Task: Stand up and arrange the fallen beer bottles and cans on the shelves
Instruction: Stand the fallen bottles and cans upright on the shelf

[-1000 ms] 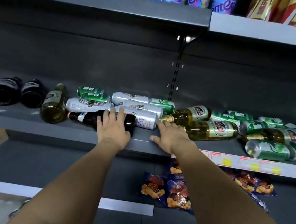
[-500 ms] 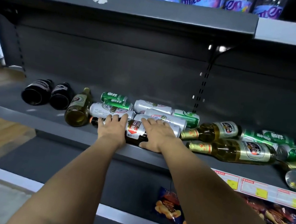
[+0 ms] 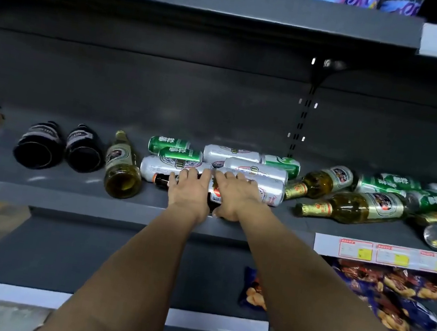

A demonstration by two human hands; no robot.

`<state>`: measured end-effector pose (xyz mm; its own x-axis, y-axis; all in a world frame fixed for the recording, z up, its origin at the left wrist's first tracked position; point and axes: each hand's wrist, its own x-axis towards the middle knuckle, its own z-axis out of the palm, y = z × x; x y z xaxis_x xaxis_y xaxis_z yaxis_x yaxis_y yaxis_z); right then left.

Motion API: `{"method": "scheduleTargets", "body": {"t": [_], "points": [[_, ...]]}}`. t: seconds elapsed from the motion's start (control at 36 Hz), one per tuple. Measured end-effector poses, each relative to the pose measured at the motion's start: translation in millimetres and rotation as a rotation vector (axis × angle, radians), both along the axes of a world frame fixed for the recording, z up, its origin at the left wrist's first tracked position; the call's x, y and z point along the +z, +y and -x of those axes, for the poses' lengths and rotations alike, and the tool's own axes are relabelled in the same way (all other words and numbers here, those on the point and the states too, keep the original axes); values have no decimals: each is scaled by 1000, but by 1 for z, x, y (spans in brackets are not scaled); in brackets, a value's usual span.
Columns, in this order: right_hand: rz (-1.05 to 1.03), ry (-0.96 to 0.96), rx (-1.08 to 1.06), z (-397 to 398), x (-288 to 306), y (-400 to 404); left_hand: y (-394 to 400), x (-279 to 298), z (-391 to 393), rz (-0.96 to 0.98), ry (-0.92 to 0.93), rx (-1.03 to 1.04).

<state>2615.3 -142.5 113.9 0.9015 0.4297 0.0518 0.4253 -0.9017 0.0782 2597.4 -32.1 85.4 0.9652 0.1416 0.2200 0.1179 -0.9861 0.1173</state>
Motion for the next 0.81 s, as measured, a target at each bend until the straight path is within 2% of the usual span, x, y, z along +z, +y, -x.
{"method": "scheduleTargets", "body": {"t": [0.17, 0.31, 0.39, 0.44, 0.47, 0.53, 0.58, 0.64, 0.69, 0.81], "points": [[-165, -66, -106, 8, -9, 3, 9, -2, 7, -41, -165, -81], [-366, -102, -190, 10, -13, -2, 13, 11, 7, 9, -238, -25], [-510, -113, -216, 11, -18, -7, 10, 16, 4, 209, -449, 33], [-618, -114, -228, 11, -19, -9, 6, 17, 3, 411, -619, 71], [-689, -113, -239, 10, -20, -9, 3, 18, 3, 537, -636, 75], [-869, -104, -270, 6, -23, -6, 0, 18, -2, 856, -506, 66], [-1093, -43, -314, 2, -26, 1, -5, 15, -9, 1134, -259, 40], [-1305, 43, -347, 1, -30, 11, -10, 11, -10, 1230, -94, -39], [-1417, 104, -365, -13, -43, 18, -15, 6, -12, 1266, -68, -125], [-1358, 136, -383, -2, -30, 22, -11, 8, -24, 1341, -129, -159]]}}
